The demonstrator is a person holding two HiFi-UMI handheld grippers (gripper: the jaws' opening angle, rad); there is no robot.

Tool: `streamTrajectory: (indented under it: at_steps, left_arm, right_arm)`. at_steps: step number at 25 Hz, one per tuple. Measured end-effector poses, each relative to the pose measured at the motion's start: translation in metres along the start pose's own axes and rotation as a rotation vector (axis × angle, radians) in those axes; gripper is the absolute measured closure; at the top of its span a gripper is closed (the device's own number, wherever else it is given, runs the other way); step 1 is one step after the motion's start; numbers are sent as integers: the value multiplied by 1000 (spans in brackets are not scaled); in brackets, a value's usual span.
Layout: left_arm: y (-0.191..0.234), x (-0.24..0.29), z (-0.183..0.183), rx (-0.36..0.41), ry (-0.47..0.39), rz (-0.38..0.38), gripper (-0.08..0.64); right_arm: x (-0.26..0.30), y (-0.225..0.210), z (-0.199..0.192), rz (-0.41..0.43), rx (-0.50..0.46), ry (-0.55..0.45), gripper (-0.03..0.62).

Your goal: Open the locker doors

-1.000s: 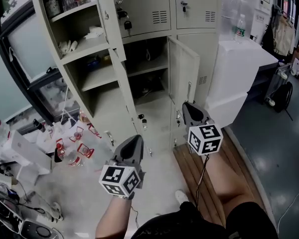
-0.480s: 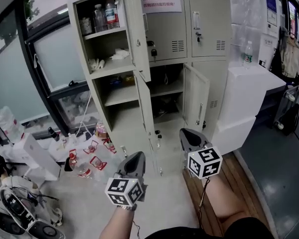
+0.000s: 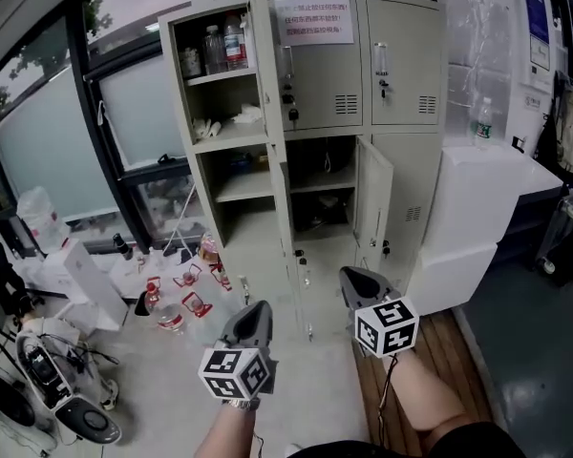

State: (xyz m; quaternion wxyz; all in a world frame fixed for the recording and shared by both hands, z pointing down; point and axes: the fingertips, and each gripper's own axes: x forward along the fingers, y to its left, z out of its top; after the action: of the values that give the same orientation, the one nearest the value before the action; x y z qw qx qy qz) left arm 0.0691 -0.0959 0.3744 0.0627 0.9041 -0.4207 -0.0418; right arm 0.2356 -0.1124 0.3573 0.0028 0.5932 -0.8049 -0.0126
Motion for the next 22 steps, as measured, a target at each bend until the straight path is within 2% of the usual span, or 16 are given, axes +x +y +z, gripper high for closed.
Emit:
streamTrajectory:
  at_steps: [8,15,22]
  left_arm:
    - [-50,-35,-14,-4,7,54,561]
    - [-90,-55,-17,7,5,60,561]
    - [-112,-67,-20,20,7,61,561]
  right_arm:
    - [-56,5,-5,61,2,9,592]
    - [-99,2,-8,77,17,3,592]
    - [-123,5,-11,91,14,3,592]
